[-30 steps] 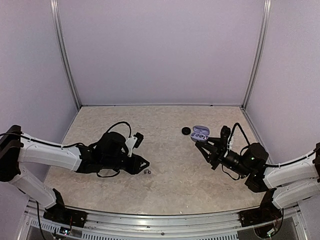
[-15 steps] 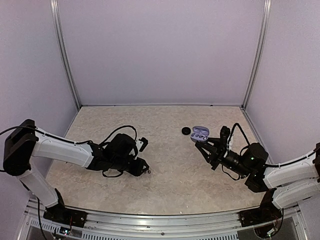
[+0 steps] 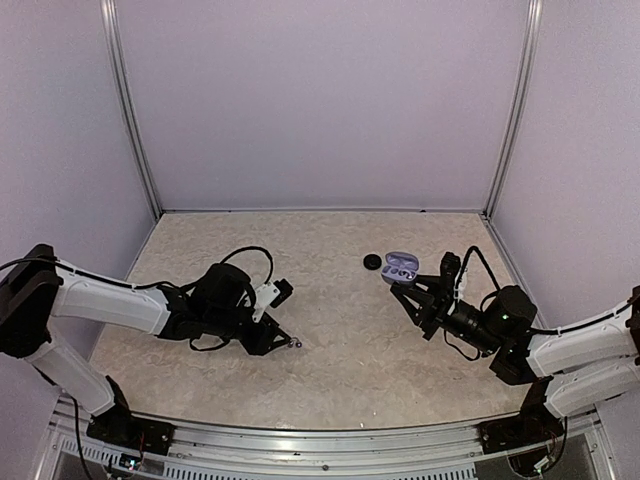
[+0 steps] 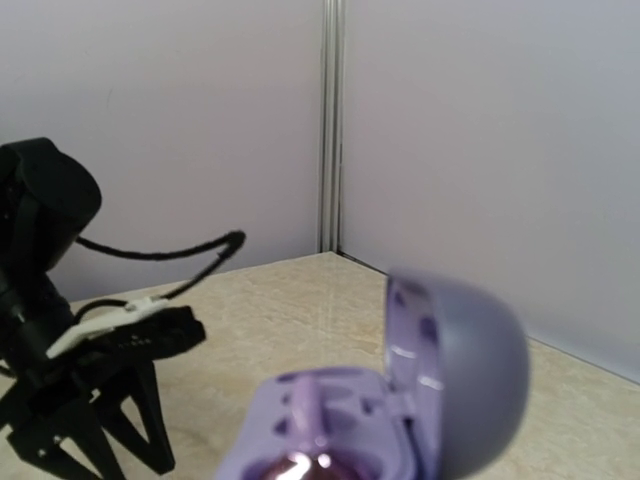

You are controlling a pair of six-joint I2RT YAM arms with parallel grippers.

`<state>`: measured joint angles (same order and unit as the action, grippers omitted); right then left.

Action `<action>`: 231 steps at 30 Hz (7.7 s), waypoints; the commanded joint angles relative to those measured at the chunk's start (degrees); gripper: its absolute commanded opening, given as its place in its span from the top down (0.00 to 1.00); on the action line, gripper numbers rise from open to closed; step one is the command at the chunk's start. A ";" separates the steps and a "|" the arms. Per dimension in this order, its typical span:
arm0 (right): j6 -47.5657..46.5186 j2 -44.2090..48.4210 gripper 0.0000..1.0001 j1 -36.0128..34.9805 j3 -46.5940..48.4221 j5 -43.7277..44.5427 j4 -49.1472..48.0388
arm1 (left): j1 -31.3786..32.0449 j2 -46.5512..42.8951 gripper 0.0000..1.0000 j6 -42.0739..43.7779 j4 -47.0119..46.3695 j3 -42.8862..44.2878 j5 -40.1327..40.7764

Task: Insert the wireless bluetooth earbuds into the charging case
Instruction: Adjust the left earbud at the center of the board, then pick up the left earbud from the center of the board, then insert the left earbud into the left side groove of the charging case.

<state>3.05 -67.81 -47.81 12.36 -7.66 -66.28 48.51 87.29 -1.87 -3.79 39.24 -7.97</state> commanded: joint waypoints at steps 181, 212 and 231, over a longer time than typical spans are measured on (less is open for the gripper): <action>-4.70 9.21 1.00 2.93 -1.99 -3.20 -0.48 | 6.22 4.37 0.80 -4.24 15.43 43.47 -3.00; -0.42 -0.45 1.00 1.23 4.34 -0.55 -2.68 | 15.41 14.80 0.77 -25.69 19.45 56.51 8.57; 1.62 -3.06 1.00 1.05 4.43 -2.04 -6.34 | 16.23 17.54 0.72 -24.76 22.01 58.86 9.72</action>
<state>3.88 -70.43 -46.24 15.35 -8.84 -69.01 64.23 104.03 -27.00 18.04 96.14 0.99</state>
